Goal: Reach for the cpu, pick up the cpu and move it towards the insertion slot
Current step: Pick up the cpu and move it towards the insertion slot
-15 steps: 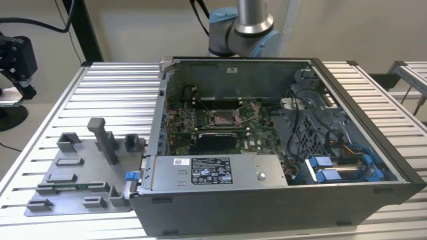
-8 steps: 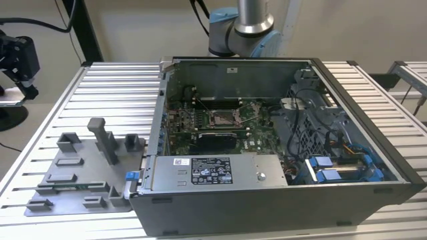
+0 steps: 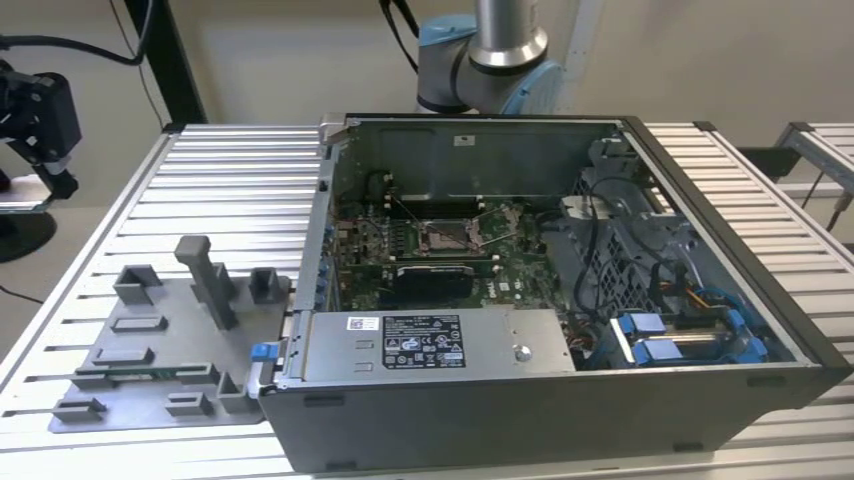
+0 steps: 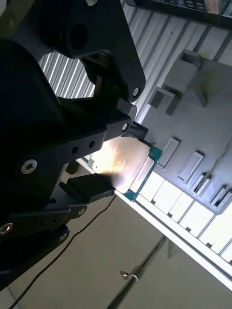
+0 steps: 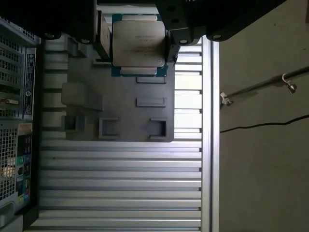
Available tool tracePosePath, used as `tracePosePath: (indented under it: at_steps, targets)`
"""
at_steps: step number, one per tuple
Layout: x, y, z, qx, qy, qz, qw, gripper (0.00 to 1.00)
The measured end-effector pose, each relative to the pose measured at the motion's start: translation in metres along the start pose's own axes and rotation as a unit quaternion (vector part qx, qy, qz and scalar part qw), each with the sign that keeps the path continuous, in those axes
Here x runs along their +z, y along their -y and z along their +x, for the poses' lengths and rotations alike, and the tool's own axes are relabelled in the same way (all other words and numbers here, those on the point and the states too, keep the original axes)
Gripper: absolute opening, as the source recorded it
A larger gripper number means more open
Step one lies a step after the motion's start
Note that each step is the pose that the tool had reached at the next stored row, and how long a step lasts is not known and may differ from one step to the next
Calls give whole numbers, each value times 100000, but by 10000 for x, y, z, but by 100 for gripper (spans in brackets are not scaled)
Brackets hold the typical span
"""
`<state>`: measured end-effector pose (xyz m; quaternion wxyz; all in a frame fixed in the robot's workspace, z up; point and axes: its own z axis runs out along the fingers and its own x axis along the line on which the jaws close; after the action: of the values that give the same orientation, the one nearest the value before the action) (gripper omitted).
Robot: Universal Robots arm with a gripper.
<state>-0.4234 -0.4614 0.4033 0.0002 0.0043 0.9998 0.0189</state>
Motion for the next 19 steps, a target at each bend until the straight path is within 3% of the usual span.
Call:
tracePosePath:
  at_steps: [4, 19]
  targets:
    - [0, 0, -36, -1, -3, 1, 100000, 0]
    - [0, -2, -275, -2, -4, 3, 100000, 0]
